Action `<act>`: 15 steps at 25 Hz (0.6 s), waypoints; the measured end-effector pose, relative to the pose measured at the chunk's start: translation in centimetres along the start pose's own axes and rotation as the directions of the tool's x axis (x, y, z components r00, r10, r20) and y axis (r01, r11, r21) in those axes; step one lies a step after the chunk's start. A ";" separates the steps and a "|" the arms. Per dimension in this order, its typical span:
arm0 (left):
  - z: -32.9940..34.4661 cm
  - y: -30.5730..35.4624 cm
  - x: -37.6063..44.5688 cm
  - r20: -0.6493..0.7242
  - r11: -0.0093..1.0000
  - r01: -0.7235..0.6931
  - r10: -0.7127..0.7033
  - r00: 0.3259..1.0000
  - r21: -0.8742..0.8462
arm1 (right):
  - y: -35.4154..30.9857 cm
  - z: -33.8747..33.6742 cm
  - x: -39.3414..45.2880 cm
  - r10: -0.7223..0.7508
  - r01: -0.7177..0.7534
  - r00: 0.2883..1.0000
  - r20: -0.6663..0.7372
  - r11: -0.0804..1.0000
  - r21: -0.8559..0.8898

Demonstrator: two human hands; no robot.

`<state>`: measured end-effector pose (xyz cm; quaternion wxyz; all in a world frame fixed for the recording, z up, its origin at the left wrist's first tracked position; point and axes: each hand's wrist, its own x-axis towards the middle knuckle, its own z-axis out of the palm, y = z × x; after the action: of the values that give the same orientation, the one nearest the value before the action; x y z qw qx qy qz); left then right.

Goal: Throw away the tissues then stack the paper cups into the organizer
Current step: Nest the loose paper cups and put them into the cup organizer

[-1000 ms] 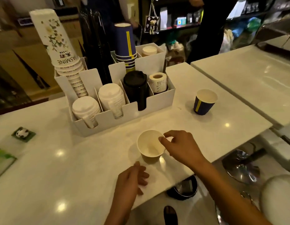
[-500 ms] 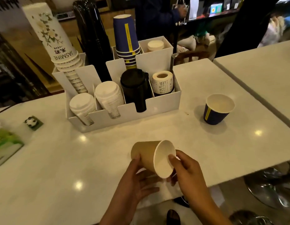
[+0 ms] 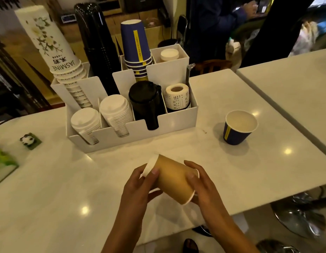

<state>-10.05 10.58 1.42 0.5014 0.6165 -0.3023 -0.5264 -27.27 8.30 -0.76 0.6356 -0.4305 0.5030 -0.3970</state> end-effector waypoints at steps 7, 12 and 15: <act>1.6 1.4 1.0 0.028 0.971 -0.178 0.176 0.984 0.159 | -1.8 -1.7 0.5 -0.144 0.167 0.983 0.114 0.959 -0.231; 4.9 2.0 2.2 0.121 0.815 -0.336 0.318 0.940 0.473 | -6.6 -3.2 3.4 -0.212 0.211 0.976 0.047 0.872 -0.441; 5.9 2.3 3.4 0.174 0.766 -0.376 0.336 0.926 0.521 | -8.2 -3.4 4.8 -0.246 0.209 0.969 0.013 0.794 -0.571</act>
<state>-14.40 5.04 2.77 0.3845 0.6459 -0.5682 -0.3349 -30.36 0.75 5.18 0.4099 -0.6450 0.5623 -0.3159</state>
